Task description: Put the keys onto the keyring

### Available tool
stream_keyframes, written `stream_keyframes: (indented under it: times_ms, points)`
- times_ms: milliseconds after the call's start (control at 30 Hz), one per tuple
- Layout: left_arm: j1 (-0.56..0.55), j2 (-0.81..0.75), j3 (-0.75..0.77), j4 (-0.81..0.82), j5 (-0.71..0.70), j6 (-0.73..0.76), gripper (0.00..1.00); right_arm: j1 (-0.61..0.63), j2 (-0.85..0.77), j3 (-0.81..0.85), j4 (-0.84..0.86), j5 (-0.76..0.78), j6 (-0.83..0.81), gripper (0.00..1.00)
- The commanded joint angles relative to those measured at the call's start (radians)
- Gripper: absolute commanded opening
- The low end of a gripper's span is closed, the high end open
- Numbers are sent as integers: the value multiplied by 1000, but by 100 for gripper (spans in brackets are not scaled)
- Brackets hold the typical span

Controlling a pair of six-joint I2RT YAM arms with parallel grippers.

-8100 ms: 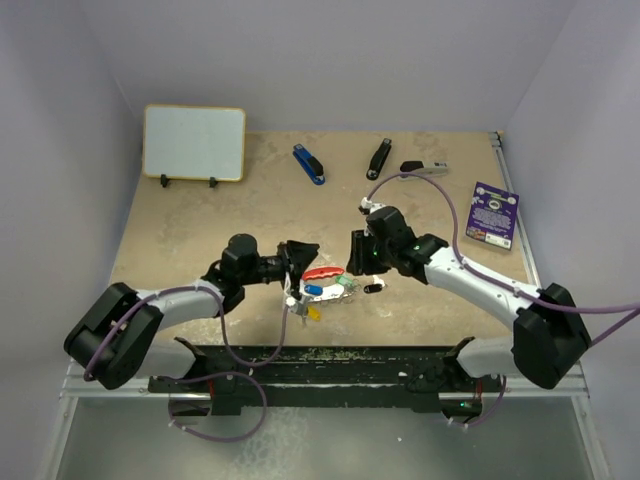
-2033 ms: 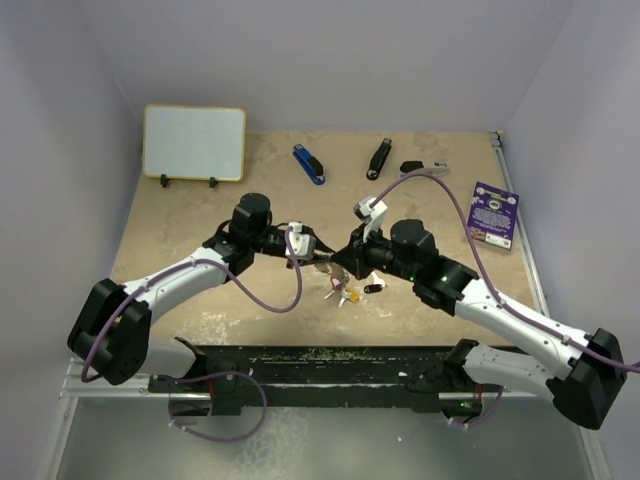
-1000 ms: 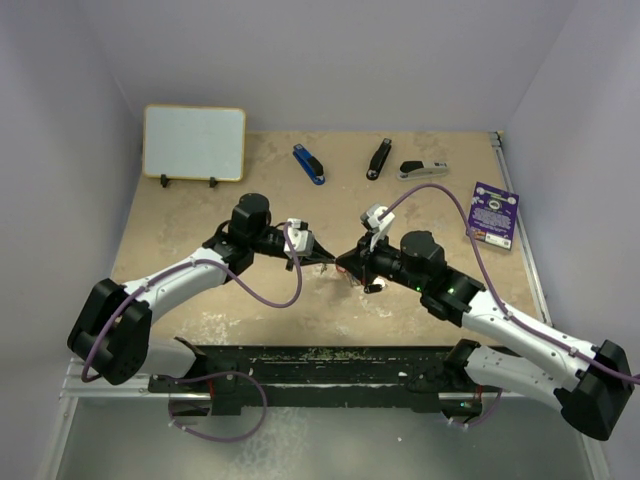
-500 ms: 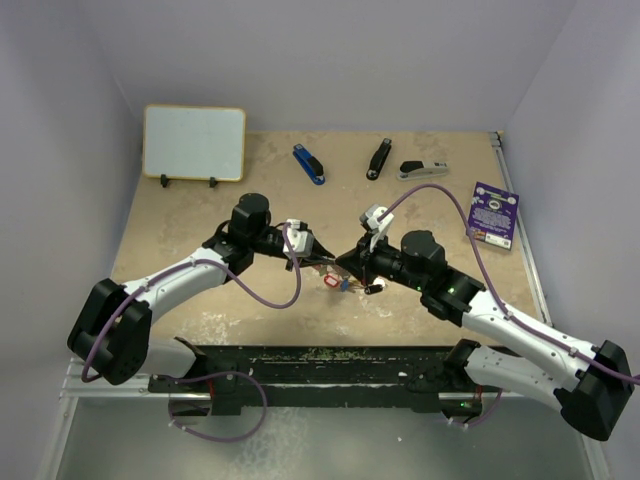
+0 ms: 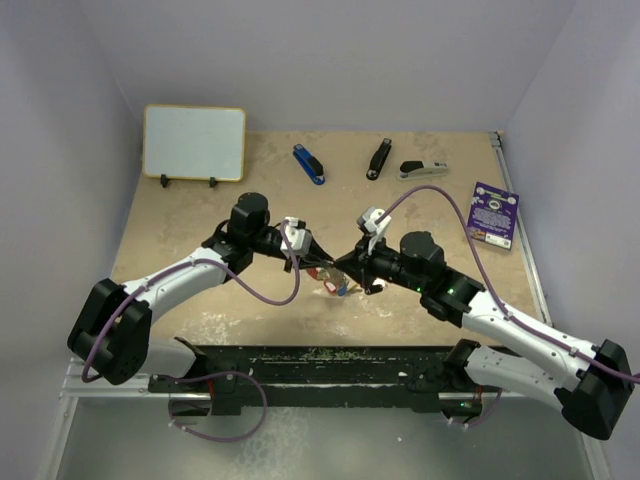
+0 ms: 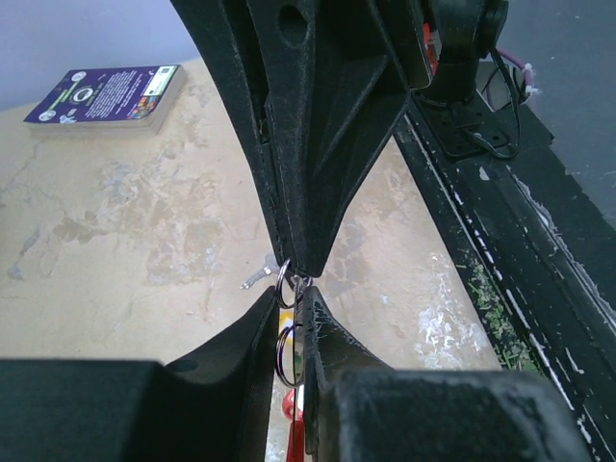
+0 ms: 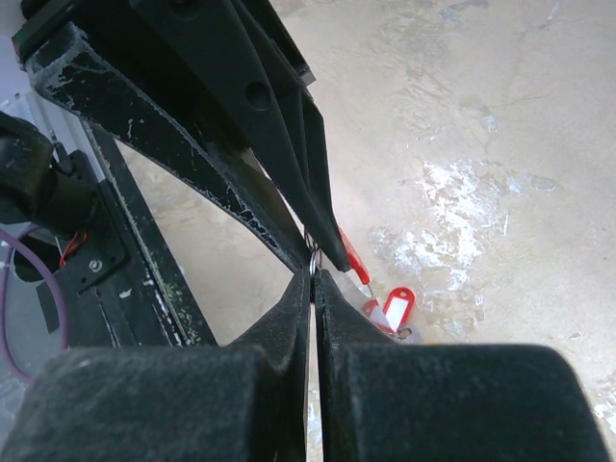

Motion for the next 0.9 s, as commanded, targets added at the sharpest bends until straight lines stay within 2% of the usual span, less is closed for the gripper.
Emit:
stream_keyframes:
  times_ms: [0, 67, 400, 500, 667, 867]
  points:
    - [-3, -11, 41, 50, 100, -35, 11, 6, -15, 35, 73, 1, -17, 0]
    - [-3, -13, 39, 42, 94, -26, 3, 7, -21, 30, 74, 5, -16, 0]
    - [-3, -23, 42, 19, 61, 24, 3, 9, -63, 4, 46, 60, -14, 0]
    - [-3, -32, 77, -79, 19, 110, 3, 9, -86, 0, 16, 81, -10, 11]
    - [-2, -41, 136, -268, -34, 246, 3, 9, -118, 4, -35, 116, -11, 16]
    - [-2, -56, 192, -423, -104, 365, 3, 9, -126, 33, -107, 151, -28, 19]
